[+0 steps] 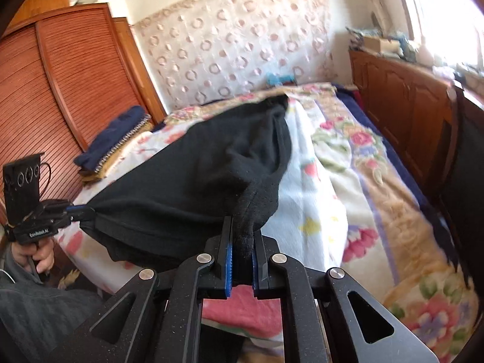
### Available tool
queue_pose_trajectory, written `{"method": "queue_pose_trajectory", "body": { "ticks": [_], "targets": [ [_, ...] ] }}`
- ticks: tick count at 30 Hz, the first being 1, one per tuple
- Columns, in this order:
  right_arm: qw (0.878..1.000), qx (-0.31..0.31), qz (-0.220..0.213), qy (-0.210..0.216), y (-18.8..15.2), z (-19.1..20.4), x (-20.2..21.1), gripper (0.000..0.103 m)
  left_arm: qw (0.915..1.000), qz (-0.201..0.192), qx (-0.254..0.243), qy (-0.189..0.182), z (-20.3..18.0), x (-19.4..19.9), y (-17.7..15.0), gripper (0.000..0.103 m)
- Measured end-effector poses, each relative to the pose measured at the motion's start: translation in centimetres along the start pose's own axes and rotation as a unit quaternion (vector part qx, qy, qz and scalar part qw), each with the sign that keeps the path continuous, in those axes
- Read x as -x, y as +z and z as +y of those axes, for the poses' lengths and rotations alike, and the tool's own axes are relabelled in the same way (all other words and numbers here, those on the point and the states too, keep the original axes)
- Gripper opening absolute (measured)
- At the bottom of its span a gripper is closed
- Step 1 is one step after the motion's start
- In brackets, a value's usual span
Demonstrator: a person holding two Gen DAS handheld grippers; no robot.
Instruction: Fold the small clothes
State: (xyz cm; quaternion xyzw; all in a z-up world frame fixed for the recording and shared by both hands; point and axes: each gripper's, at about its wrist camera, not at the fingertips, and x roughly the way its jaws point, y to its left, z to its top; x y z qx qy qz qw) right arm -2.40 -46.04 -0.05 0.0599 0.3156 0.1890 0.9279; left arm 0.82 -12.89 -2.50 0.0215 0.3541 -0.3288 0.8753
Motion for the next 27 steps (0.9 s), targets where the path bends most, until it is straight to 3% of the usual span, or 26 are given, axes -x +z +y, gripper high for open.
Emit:
{"method": "queue_pose_trajectory", "body": {
  "ticks": [7,14,21,27],
  "targets": [
    [0.999,-0.011,-0.040,0.016,1.8,-0.3,0.6,0.009,0.9997,-0.018,0.015,0.008,2.1,-0.6,2.6,0.005],
    [0.997,-0.021,-0.076,0.017,7.0,-1.4,-2.2,0.009,0.9978,-0.043,0.028,0.042,6.4,-2.8,9.2,0.005],
    [0.998,-0.027,-0.057,-0.002,12.1,-3.2,-8.8,0.009,0.9966,-0.022,0.052,0.060,12.0,-9.1,15.2,0.005],
    [0.999,-0.015,-0.029,-0.029,14.1,-3.0,-13.1,0.013,0.9950,0.012,0.071,0.069,15.4,-13.9,16.5,0.005]
  ]
}}
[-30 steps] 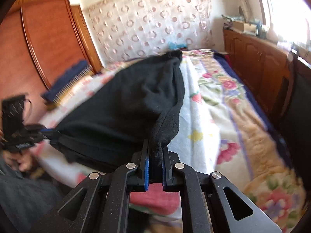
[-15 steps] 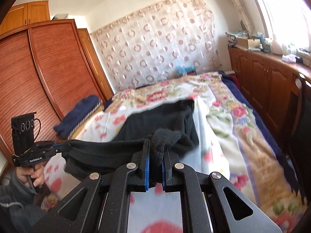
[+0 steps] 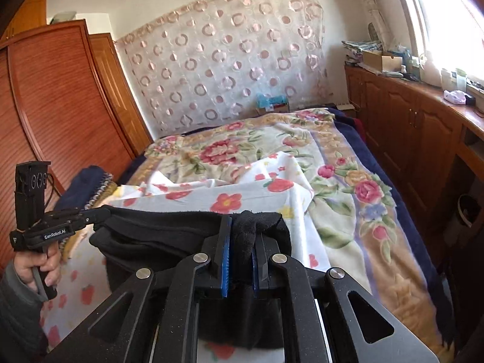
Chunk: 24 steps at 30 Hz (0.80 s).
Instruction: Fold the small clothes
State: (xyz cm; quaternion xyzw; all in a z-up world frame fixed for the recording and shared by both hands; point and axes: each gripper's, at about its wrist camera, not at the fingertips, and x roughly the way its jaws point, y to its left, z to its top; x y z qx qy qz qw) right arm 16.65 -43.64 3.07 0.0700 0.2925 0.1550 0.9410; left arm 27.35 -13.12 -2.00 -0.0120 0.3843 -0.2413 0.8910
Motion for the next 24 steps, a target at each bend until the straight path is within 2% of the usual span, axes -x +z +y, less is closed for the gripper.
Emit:
{"method": "queue_pose_trajectory", "body": {
  "ticks": [3,5,6,8,10,13,14,19,23,24],
  "targets": [
    [1.000,0.017,0.003,-0.022,0.9,0.9,-0.3,0.023,0.9999,0.015,-0.005,0.006,0.3,-1.6,-0.1,0.005],
    [0.999,0.026,-0.005,-0.026,1.6,1.8,0.8,0.038,0.9997,0.021,-0.009,0.005,0.4,-2.0,-0.2,0.007],
    [0.999,0.031,-0.009,-0.028,1.6,2.1,1.2,0.041,0.9997,0.021,-0.010,0.003,0.5,-1.9,-0.2,0.010],
    [0.998,0.043,-0.014,-0.031,1.1,2.2,1.8,0.047,0.9997,0.008,-0.016,0.015,0.7,-1.0,-0.1,0.032],
    [0.998,0.056,-0.010,-0.034,0.5,2.0,1.9,0.050,0.9997,-0.002,-0.023,0.013,1.0,0.0,-0.1,0.044],
    [0.997,0.068,0.002,-0.035,-0.5,1.7,1.7,0.051,0.9998,-0.007,-0.018,-0.003,2.0,1.5,-0.8,0.074],
    [0.997,0.072,0.009,-0.033,-0.8,1.8,1.7,0.051,0.9998,-0.005,-0.015,-0.008,2.3,1.7,-1.2,0.077],
    [0.998,0.060,0.031,-0.019,-0.2,1.9,0.2,0.051,0.9991,0.028,-0.016,-0.027,2.0,0.7,-3.0,0.077],
    [0.998,0.053,0.042,0.014,1.4,1.4,-1.7,0.050,0.9985,0.039,-0.029,-0.026,0.9,-0.8,-2.6,0.077],
    [0.997,0.053,0.047,0.019,1.6,1.4,-2.1,0.047,0.9983,0.038,-0.033,-0.028,0.5,-1.4,-2.0,0.077]
  ]
}}
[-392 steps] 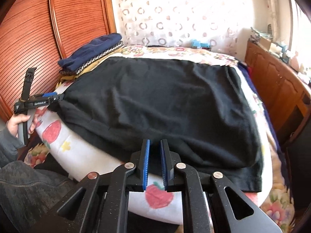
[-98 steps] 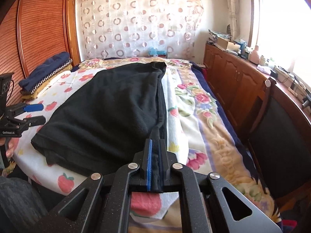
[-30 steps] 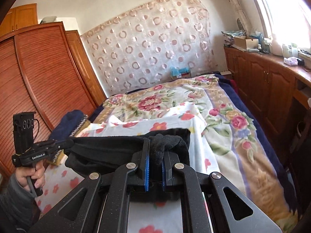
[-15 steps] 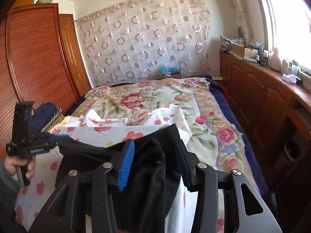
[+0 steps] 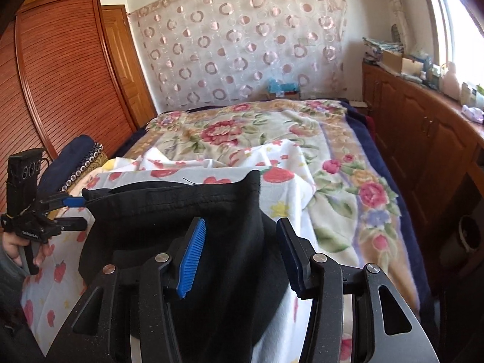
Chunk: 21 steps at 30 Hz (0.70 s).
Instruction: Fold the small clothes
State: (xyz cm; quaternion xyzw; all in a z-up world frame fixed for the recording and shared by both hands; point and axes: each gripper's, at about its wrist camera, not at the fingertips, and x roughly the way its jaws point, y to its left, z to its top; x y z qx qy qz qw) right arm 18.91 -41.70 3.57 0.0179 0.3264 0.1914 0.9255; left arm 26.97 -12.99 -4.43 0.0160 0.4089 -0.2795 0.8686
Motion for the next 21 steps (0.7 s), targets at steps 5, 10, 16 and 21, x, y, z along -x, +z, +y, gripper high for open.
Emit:
{"method": "queue_pose_trajectory", "body": {
  "ticks": [5,10,16,21],
  "targets": [
    [1.000,0.003,-0.016,0.013,0.7,-1.9,-0.4,0.010,0.9998,-0.012,0.008,0.013,0.5,-1.7,2.4,0.077],
    [0.998,-0.011,-0.002,-0.057,1.0,-2.6,-1.0,0.010,0.9974,0.010,0.042,0.058,2.9,-3.8,2.5,0.077],
    [0.997,-0.005,0.005,-0.076,1.7,-2.0,0.0,0.042,0.9981,0.016,0.046,0.037,2.5,-3.3,1.4,0.077],
    [0.997,-0.002,0.023,-0.071,0.9,-0.8,-0.1,0.066,0.9991,0.020,0.030,0.021,1.1,-3.2,0.5,0.077]
  ]
}}
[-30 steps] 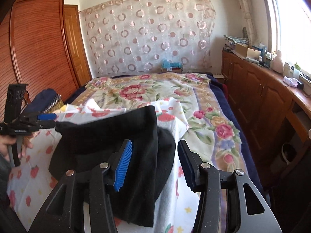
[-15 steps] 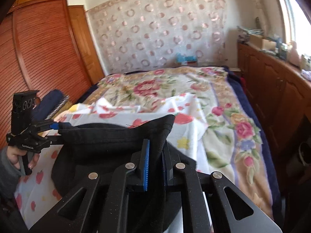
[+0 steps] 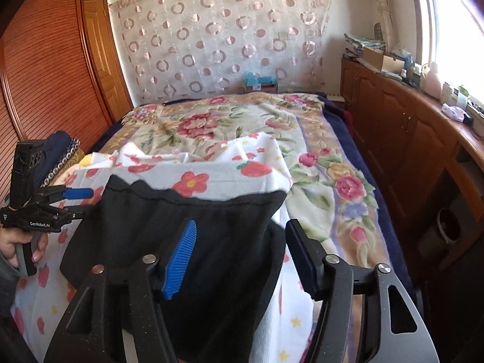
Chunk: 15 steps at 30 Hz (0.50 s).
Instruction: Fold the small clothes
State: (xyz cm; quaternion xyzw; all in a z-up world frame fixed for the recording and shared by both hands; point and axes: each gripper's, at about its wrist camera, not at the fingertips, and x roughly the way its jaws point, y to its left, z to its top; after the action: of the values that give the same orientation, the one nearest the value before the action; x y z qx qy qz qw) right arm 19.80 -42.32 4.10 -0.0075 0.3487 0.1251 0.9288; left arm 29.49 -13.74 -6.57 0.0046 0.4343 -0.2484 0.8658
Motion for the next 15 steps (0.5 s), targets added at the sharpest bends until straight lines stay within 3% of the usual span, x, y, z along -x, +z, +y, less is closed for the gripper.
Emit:
{"method": "queue_pose_trajectory", "body": {
  "ticks": [4,7,12,15],
  "targets": [
    [1.000,-0.002,0.025,-0.007,-0.2,-0.1,-1.3,0.067,0.9999,0.010,-0.001,-0.004,-0.2,-0.7,-0.3,0.077],
    [0.999,-0.024,0.039,0.011,0.1,-0.7,-2.4,0.067,0.9997,0.013,0.009,-0.017,0.0,-1.0,-0.5,0.077],
    [0.994,-0.064,0.067,0.064,0.5,-1.9,-4.2,0.067,0.9990,0.005,0.012,-0.042,-0.4,-0.9,-0.6,0.057],
    [0.994,-0.055,0.071,0.068,1.1,-2.2,-4.3,0.067,0.9984,0.006,0.016,-0.053,-0.5,-1.0,-0.6,0.048]
  ]
}}
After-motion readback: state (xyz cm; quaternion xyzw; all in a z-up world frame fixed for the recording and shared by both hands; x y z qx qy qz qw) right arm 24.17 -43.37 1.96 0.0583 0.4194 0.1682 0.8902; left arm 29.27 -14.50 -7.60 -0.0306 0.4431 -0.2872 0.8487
